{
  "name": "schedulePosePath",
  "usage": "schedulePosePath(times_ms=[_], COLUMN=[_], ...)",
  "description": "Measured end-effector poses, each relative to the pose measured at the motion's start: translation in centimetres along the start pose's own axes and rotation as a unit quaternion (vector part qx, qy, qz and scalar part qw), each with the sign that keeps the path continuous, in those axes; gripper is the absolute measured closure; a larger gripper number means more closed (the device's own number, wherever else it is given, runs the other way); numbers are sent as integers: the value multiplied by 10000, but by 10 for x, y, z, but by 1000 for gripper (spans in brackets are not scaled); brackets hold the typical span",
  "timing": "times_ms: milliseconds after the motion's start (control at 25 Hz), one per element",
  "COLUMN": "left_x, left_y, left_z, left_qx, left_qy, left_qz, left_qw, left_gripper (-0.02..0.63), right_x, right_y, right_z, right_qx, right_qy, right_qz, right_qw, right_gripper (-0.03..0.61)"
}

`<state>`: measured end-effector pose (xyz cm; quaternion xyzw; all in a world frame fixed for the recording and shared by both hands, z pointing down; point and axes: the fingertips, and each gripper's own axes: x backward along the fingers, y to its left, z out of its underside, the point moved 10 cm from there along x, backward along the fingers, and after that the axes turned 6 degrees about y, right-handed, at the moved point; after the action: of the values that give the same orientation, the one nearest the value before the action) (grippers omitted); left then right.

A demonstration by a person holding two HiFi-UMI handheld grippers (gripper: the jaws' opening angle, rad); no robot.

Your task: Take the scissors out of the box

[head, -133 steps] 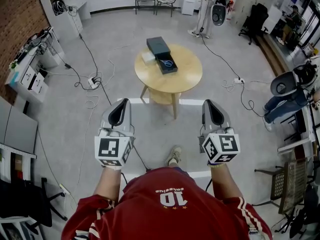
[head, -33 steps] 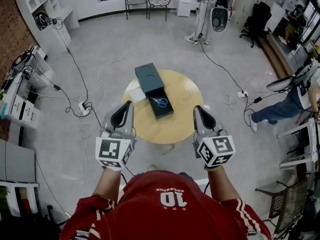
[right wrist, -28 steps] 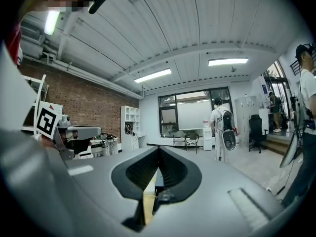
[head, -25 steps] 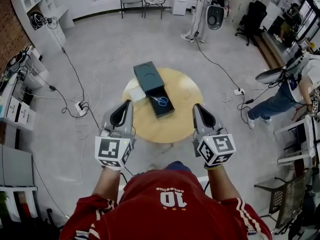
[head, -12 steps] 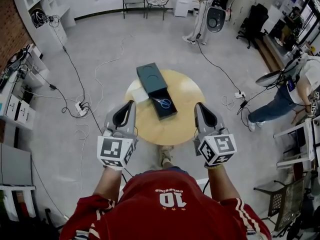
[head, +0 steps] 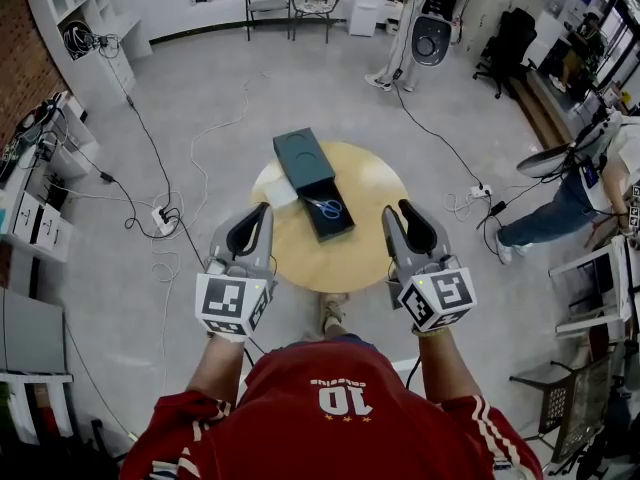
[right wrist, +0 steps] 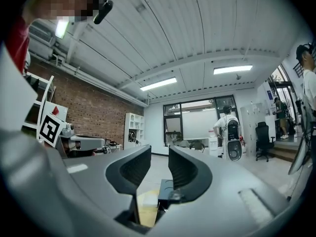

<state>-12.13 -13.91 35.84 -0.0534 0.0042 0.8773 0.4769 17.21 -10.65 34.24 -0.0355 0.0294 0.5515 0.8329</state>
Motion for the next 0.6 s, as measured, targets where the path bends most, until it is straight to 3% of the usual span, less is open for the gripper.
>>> schedulePosePath(times_ms=[160,600], left_x=[-2,-10], left_y=[-4,5], left_z=[0,5], left_qx=[20,94], left_qy=[-14,58], left_qz=[-8,-67], left_qw=[10000,9999], left_gripper=[611,611], right_x=[2,-27], right_y=[-3,-12], right_z=[-3,17], right_qx=[1,72], right_qy=[-107,408], right_qz=[-156,-507], right_qw=[9998,9979], right_gripper=[433,430])
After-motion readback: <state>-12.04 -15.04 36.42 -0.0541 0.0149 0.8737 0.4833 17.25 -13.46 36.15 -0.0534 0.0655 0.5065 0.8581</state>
